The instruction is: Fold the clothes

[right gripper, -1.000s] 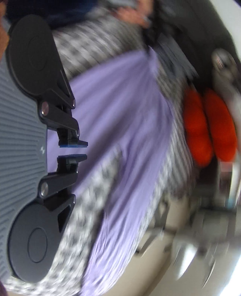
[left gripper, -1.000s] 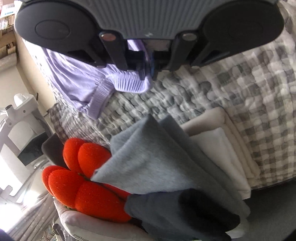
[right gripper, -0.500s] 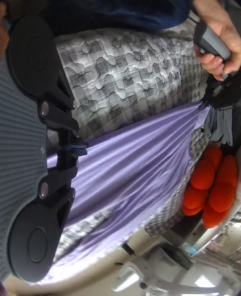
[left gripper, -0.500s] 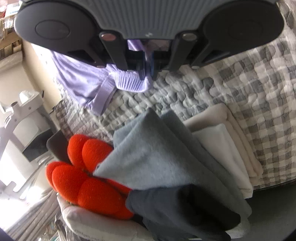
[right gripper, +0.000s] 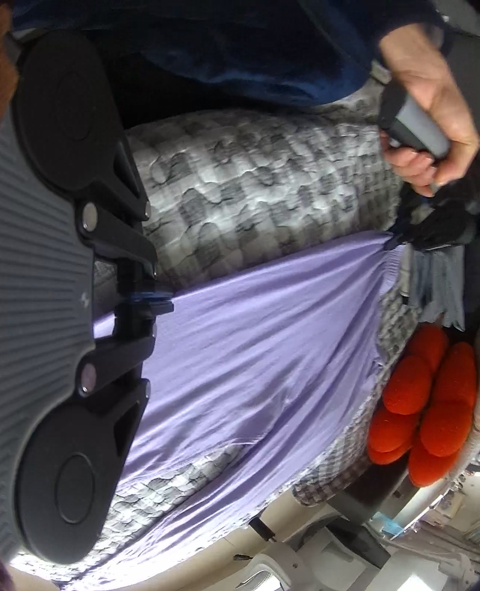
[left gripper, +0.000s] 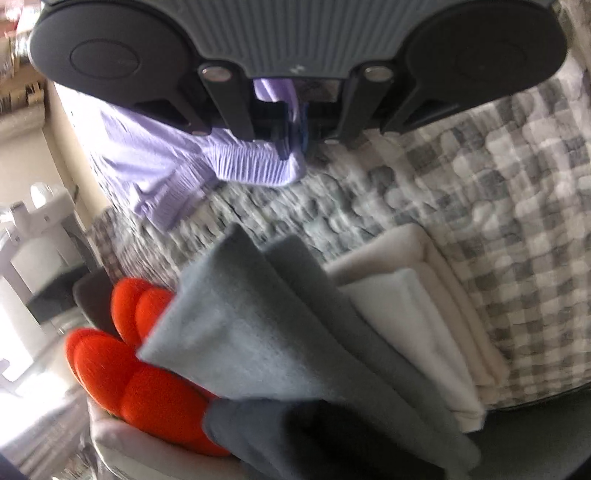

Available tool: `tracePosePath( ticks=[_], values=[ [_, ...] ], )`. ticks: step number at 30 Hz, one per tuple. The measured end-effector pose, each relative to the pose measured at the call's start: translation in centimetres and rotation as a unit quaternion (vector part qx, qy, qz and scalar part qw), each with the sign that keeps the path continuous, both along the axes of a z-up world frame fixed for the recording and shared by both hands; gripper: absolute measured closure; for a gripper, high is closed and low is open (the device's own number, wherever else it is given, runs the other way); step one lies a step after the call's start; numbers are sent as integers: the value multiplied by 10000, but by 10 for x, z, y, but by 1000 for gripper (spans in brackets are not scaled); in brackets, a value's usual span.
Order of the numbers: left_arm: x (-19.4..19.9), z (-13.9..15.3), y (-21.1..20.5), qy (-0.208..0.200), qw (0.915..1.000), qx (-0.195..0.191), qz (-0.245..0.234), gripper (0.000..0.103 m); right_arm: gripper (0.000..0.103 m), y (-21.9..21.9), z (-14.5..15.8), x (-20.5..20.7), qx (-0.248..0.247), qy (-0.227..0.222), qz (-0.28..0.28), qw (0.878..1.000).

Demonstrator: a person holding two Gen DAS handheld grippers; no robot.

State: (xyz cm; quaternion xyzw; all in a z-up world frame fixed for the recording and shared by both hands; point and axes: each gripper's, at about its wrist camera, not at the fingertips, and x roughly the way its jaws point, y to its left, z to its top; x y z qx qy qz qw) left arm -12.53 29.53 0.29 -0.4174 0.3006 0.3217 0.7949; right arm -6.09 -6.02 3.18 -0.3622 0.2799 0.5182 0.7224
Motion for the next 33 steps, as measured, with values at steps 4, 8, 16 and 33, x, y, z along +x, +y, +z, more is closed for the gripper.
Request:
tracePosePath(
  ticks=[4,8,16,33],
  values=[
    [-4,3,-3,-18,9999,41,153,89,82,-12,7,5,145,61,-102,9998],
    [-9,7,-4,-38,9993,268,259,89,54,-41,22,17,521,-103,-479,9974],
    [-16,7,1,-131,9989,29,448,89,53,-211,27,55,1360,143,-3790,9152],
    [-11,3,-3,312,9982,268,426,89,52,-377,-44,81,3732,2730,-7124,5279]
  ],
)
